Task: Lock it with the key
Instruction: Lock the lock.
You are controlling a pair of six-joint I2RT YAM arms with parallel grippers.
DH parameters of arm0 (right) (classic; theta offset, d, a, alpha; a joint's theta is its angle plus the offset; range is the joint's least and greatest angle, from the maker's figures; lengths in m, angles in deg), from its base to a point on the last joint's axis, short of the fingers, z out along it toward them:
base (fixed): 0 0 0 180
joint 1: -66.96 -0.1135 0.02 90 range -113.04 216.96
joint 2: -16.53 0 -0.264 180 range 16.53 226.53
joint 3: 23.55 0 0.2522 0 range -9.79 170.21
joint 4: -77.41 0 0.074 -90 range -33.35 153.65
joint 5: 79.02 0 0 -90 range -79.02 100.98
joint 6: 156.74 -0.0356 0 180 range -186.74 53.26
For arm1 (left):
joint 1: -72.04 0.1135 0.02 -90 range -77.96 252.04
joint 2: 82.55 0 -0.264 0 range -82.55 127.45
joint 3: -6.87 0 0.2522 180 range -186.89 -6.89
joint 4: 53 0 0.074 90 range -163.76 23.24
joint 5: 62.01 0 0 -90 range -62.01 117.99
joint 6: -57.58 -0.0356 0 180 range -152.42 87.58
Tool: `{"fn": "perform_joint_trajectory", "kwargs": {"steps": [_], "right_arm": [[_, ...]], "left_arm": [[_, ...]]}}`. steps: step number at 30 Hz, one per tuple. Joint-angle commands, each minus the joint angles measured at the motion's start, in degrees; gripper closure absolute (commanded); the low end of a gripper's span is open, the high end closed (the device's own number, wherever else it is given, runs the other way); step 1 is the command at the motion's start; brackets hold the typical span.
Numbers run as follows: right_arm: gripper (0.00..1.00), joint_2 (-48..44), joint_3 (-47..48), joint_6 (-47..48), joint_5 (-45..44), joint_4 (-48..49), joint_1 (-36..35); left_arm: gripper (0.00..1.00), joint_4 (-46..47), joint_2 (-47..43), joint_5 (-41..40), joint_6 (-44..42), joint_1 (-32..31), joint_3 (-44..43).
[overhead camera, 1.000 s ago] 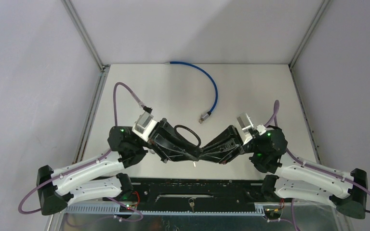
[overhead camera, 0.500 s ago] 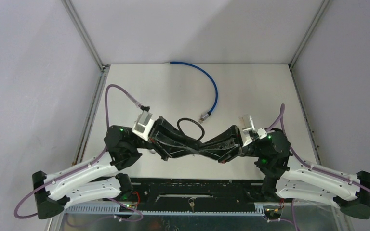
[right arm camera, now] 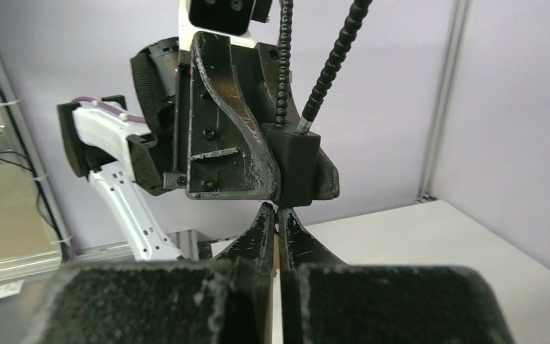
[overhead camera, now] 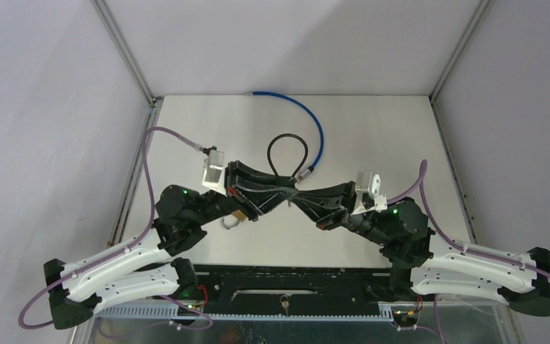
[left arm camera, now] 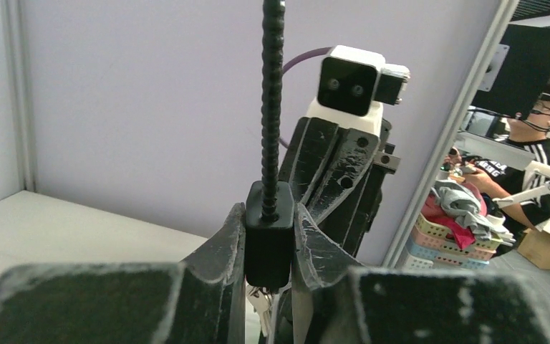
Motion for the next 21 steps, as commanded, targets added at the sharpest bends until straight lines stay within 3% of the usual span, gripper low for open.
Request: {"fn": "perform_joint_trajectory", "kwargs": {"steps": [1, 13, 21], "right_arm": [[1.00, -1.4, 2.9, 5.8, -6.8, 5.7, -2.1], [1.00, 0.4, 2.9, 21.3, -22.8, 8.5, -10.1], [1.00, 1.6, 3.9, 26.3, -26.4, 8.8, -12.8]], "left_arm": [[1.00, -4.0, -0.7, -5.9, -1.8, -0.1, 1.3], [1.00, -7.3, -0.4, -11.8, -0.7, -0.1, 1.2], [1.00, -8.7, 0.0, -13.6, -0.6, -0.3, 0.8]]}}
